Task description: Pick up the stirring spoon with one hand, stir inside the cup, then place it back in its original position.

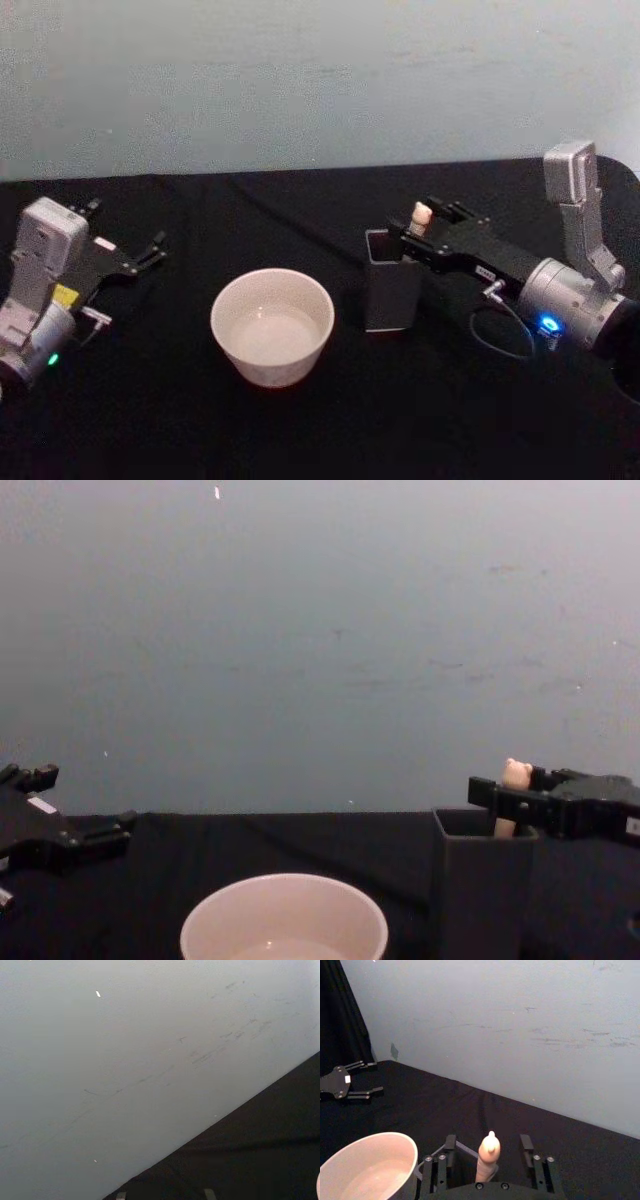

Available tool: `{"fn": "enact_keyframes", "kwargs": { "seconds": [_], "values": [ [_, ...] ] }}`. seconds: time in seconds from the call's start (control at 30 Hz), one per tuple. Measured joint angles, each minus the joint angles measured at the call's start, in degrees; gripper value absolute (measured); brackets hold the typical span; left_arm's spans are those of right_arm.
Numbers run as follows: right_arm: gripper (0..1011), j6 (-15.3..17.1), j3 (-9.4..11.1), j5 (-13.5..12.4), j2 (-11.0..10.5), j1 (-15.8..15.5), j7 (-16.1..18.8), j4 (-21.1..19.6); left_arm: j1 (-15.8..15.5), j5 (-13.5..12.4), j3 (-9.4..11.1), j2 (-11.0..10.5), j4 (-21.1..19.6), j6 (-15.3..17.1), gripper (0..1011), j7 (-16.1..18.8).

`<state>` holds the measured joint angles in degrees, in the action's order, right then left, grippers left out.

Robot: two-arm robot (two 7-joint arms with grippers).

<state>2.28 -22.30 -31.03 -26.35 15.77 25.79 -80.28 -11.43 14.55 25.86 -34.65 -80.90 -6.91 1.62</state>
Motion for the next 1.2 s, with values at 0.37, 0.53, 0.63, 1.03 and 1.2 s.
{"fn": "enact_keyframes", "kwargs": {
  "seconds": [0.37,0.53,0.63,1.03,1.2],
  "values": [
    [474,-0.07,0.0,-0.05,-0.05,-0.01,-0.03,-0.04,0.0,0.0,0.0,0.0,0.0,0.0,1001,0.0],
    [314,-0.09,0.0,-0.08,-0.06,-0.01,-0.04,-0.04,0.0,0.0,0.0,0.0,0.0,0.0,1001,0.0],
    [237,-0.09,0.0,-0.1,-0.06,-0.02,-0.04,-0.04,0.0,0.0,0.0,0.0,0.0,0.0,1001,0.0],
    [214,-1.4,0.06,0.74,-0.08,-1.17,0.94,-1.99,0.0,0.0,0.0,0.0,0.0,0.0,1001,0.0],
    [214,-4.01,0.29,3.27,-0.5,-1.8,0.75,-3.73,0.0,-0.01,0.0,0.0,0.0,0.0,1001,0.0]
  ]
}}
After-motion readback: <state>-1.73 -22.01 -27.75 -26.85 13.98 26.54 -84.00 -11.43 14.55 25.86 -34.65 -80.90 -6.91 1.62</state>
